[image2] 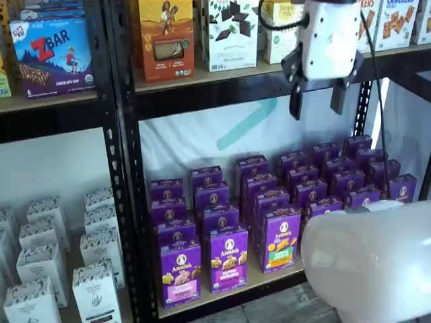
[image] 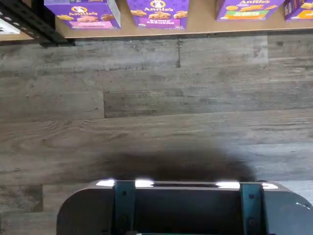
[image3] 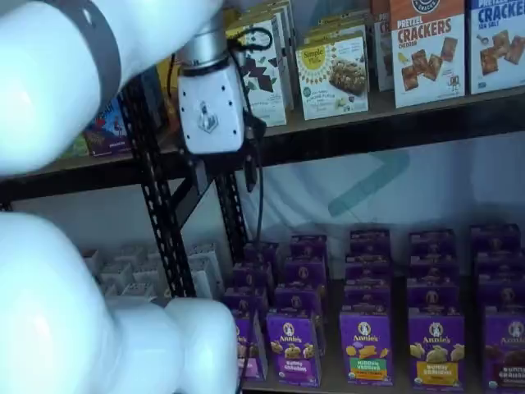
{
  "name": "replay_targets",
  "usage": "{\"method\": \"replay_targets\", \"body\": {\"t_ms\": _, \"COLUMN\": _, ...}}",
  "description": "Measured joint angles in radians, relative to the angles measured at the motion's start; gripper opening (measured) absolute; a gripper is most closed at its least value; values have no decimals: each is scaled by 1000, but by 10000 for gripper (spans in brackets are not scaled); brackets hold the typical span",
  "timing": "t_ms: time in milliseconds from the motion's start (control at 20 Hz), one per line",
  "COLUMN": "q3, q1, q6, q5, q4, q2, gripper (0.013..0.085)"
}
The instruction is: Pick up the purple box with a pink patch in the middle, on the bottom shelf, the first box from the left
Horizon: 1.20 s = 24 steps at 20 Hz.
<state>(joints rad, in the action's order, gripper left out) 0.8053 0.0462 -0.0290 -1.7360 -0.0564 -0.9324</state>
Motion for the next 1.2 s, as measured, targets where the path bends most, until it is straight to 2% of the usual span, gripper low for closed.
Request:
{"method": "replay_targets", "body": {"t_ms": 350, "q3": -130, "q1": -20, "q6": 16, "q5": 130, "q4": -26, "q2": 1, "gripper": 850}}
{"method": "replay_targets", "body": {"t_ms": 750, "q3": -266, "q1": -76, "q6": 54, "q5": 321, "q4": -49, "q2": 42, "gripper": 850}}
{"method": "replay_targets", "body": {"t_ms": 1200, "q3": -397, "q1": -154, "q6": 122, "q5": 568, "q4": -13, "q2": 153, "gripper": 850}}
